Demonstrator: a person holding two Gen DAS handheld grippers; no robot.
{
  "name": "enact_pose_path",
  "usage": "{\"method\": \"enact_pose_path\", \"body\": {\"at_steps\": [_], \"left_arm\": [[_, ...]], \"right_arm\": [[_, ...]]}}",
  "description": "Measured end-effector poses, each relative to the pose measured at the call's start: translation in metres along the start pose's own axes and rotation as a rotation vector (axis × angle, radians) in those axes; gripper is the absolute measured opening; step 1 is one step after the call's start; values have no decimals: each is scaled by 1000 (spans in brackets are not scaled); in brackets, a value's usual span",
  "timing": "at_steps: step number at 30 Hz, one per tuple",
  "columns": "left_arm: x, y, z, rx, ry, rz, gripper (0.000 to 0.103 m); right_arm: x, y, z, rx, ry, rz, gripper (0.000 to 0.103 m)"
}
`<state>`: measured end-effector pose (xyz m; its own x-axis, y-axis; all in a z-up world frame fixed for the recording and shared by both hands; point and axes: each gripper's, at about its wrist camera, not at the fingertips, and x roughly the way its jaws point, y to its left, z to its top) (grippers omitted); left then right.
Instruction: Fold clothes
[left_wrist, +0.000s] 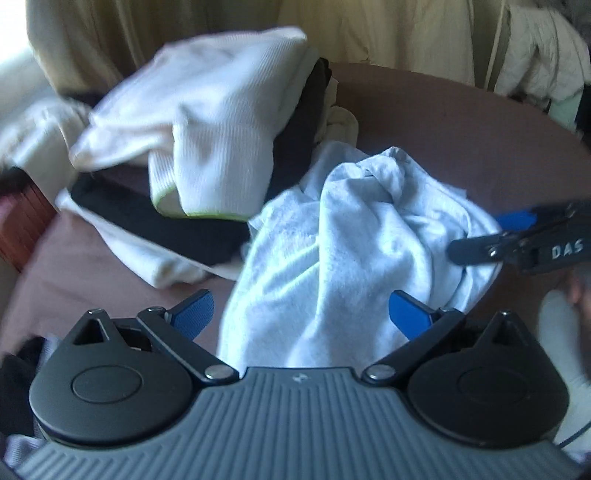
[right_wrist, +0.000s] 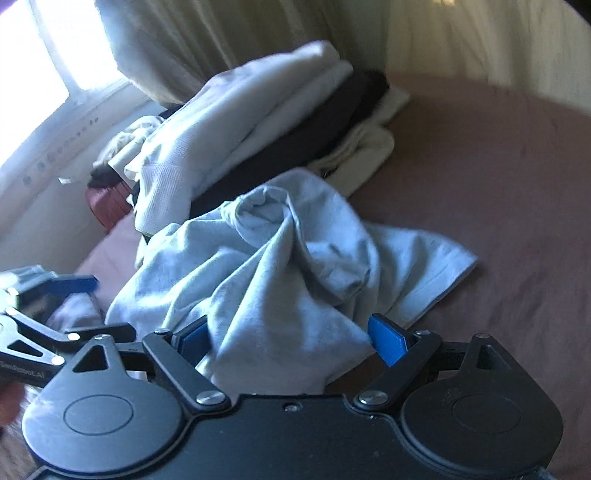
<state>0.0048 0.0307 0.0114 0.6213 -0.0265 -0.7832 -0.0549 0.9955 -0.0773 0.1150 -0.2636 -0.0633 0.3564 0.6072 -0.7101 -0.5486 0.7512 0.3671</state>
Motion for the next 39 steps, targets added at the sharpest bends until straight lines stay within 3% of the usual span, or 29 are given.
{"method": "enact_pose_path", "body": {"at_steps": [3,5,7,8,10,11,12,13,14,15,20,23,28,31,34,39], "left_arm": [[29,13,0,-98,108,-76,103],[49,17,1,-146,175,-89,103],[60,16,3,-160,187,-84,103],[63,15,4,-164,178,-82,103],[65,13,5,-172,152,-87,103],[63,12,4,-176,129,-104,97],[61,11,4,-180,107,-121,82],[58,8,4,-180,88,-141,73],[54,4,4,-167,77,-158,60],[50,-1,5,-144,72,-169,55],[38,-28,6,-46,28,-181,38],[32,-41,10,-2,4,-186,36],[27,-56,10,34,-4,-201,36],[21,-50,3,39,-22,-216,33],[4,-39,-1,19,-64,-272,28],[-9,-30,3,-42,-116,-417,25]], "right_arm": [[30,-11,-4,89,69,63,102],[53,-18,-11,168,127,89,102],[62,-25,-16,232,123,103,101],[61,-26,-18,238,99,103,94],[53,-23,-20,223,41,91,63],[48,-21,-21,205,14,78,55],[41,-16,-22,171,-10,54,41],[33,-10,-23,133,-39,27,36],[25,-2,-25,86,-72,-7,35],[19,6,-27,36,-101,-42,33],[-15,62,-46,-274,-228,-251,31],[-21,79,-53,-339,-251,-331,31],[-17,86,-47,-275,-210,-384,31],[-27,98,-47,-368,-195,-440,31],[-57,117,-51,-500,-205,-458,31],[-104,113,-62,-507,-182,-451,31]]}}
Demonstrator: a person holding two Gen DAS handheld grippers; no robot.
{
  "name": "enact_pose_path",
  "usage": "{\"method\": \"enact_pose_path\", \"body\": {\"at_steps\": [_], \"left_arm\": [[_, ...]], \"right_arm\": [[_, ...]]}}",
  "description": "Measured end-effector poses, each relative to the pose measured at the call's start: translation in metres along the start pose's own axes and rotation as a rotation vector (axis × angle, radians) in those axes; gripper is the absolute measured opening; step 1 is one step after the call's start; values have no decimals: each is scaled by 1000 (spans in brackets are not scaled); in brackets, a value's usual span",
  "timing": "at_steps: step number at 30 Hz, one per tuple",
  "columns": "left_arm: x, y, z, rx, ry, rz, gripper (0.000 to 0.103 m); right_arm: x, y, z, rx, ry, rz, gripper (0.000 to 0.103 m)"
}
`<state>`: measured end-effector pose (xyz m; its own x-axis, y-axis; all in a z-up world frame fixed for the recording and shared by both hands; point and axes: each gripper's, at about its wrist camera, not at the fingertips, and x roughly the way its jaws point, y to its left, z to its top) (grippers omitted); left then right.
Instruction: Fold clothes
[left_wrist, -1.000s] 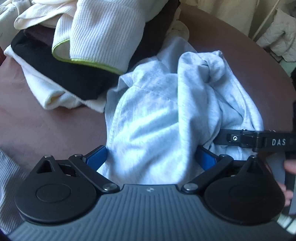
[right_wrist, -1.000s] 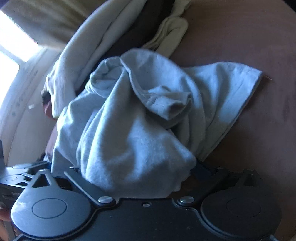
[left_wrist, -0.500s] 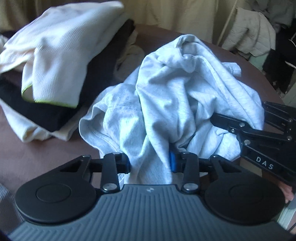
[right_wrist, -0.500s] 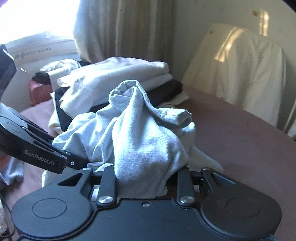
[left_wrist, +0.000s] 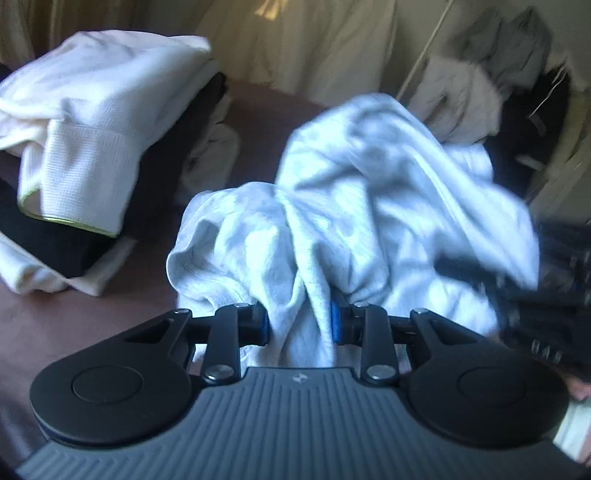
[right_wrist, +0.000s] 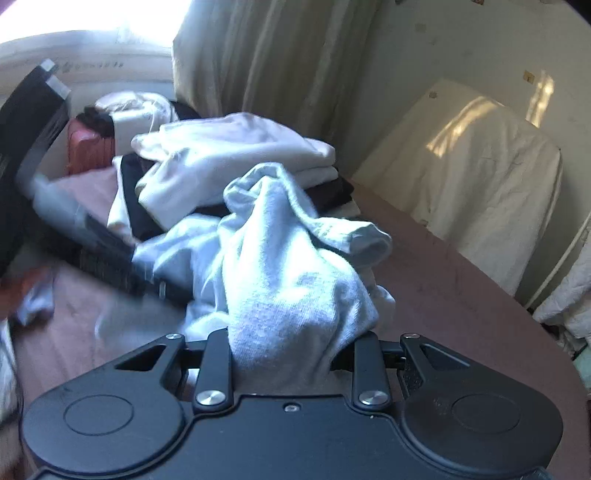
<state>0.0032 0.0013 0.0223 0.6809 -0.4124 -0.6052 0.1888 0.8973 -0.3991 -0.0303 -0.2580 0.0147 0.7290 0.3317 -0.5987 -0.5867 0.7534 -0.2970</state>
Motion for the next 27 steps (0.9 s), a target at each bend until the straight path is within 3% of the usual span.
{"method": "enact_pose_path", "body": {"at_steps": [4,6,8,10,13,14,16,19,20,21,23,27], "left_arm": [[31,-32,-9,182,4,99,27],[55,-44,-15,147,67,74,26],[68,-53,-30,132,108,59,28],[76,-63,-49,210,134,112,30],[78,-77,-58,326,113,169,46],[81,-76,-58,324,111,179,63],[89,-71,-61,291,126,201,84],[100,-68,-62,240,144,205,86],[104,-72,-57,232,141,208,80],[107,-76,-55,224,137,225,61],[108,-85,-52,204,128,289,40],[104,-120,-41,178,60,396,19]], "right_arm": [[-25,-10,-53,217,22,125,31],[-16,-14,-84,266,14,178,26],[-2,-46,-101,450,31,140,27],[10,-73,-120,607,54,144,27],[22,-79,-139,633,76,154,27],[23,-78,-143,627,68,154,27],[25,-74,-151,611,46,152,27],[14,-68,-162,542,-2,136,28],[10,-69,-165,533,-11,139,28],[6,-71,-168,525,-19,142,28],[2,-74,-171,520,-29,153,27],[-6,-80,-169,486,-52,142,27]]}}
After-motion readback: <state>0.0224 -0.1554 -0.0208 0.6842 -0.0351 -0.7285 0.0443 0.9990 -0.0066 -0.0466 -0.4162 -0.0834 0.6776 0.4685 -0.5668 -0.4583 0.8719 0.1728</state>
